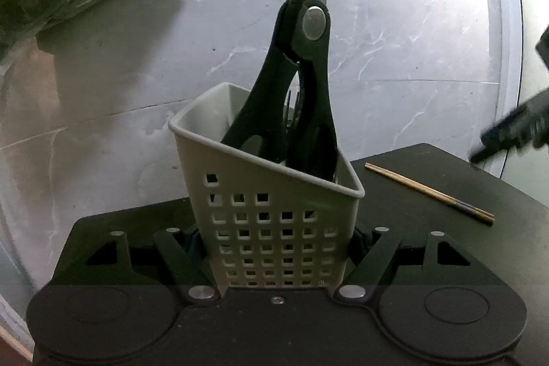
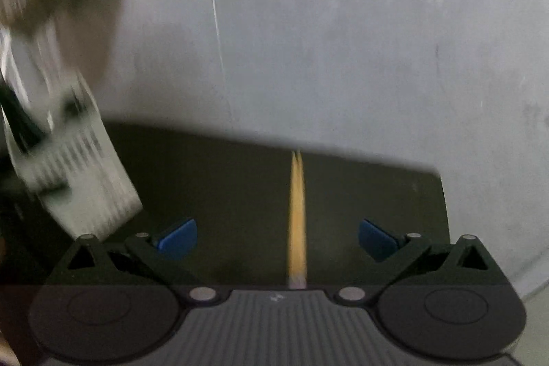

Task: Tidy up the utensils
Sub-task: 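Move the open right tool over the wooden chopsticks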

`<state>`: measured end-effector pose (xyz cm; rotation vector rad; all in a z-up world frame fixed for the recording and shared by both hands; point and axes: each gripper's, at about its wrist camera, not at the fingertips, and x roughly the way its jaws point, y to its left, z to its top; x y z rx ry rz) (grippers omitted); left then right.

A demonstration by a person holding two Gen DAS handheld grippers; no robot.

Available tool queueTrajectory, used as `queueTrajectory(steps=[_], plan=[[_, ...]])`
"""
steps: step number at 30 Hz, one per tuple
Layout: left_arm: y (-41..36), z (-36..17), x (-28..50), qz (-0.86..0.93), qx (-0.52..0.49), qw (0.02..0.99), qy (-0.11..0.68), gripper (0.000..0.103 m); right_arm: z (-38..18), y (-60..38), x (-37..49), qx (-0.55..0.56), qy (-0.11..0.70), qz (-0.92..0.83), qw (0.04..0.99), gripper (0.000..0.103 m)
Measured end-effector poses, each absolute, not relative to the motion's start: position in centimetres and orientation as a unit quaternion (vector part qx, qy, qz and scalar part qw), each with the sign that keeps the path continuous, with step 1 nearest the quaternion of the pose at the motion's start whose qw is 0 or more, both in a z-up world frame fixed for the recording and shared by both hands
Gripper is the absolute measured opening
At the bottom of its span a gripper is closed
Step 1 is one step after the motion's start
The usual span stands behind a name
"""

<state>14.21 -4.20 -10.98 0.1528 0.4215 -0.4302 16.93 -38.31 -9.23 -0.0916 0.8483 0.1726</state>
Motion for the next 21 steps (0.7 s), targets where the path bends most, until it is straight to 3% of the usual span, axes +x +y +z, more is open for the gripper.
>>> queueTrajectory(steps=[7, 13, 18, 21], plan=[[-4.5, -10.7, 14.1, -0.196, 0.072, 0.954, 0.214, 0.077, -11.2, -38.6, 19.4, -0.11, 0.472, 0.111, 0.867, 0.096], [-4.8, -10.6, 14.0, -0.186, 0.07, 0.956, 0.215, 0.077, -12.5, -38.4, 22.1, -0.108, 0.493, 0.102, 0.857, 0.084], [-4.8, -10.6, 13.9, -0.183, 0.069, 0.957, 0.214, 0.077, -13.1, -38.5, 23.0, -0.106, 0.498, 0.099, 0.855, 0.064], [-4.8, -10.7, 13.9, -0.183, 0.069, 0.957, 0.213, 0.077, -13.2, -38.2, 23.3, -0.109, 0.504, 0.102, 0.851, 0.062]])
